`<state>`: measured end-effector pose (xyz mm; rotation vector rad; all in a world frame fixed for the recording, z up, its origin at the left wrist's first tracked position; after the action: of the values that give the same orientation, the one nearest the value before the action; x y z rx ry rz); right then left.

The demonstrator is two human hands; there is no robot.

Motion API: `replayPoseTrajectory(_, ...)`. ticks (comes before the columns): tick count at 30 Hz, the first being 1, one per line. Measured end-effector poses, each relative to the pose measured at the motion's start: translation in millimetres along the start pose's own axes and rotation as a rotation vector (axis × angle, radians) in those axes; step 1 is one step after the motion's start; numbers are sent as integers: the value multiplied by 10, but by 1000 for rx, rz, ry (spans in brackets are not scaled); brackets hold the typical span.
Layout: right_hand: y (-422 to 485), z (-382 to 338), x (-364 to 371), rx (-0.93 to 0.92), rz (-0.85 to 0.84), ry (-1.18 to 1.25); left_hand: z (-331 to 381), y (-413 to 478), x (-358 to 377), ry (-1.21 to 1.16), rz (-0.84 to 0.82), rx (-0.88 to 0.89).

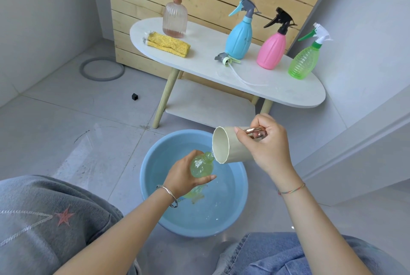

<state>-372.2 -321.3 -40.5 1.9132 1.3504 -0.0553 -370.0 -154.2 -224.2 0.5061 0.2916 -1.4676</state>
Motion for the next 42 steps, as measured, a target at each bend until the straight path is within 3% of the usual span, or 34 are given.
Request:
replayPoseTrajectory(32, -60, -240, 142, -306, -120, -110, 52, -18, -3, 8, 7, -2)
replayPoseTrajectory(42, -37, -223, 143, -294, -118, -81, 62, -27, -20, -21, 17, -26)
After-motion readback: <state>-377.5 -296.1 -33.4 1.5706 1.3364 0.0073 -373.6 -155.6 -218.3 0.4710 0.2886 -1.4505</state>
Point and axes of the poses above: each hand's wrist, its own y-axis towards the middle knuckle, its own x-axis out of the palm, z = x × y, the point moved 3 cm from there along y, towards the middle knuckle, and after that the axes turned 11 degrees about z, right-handed, at the moved point
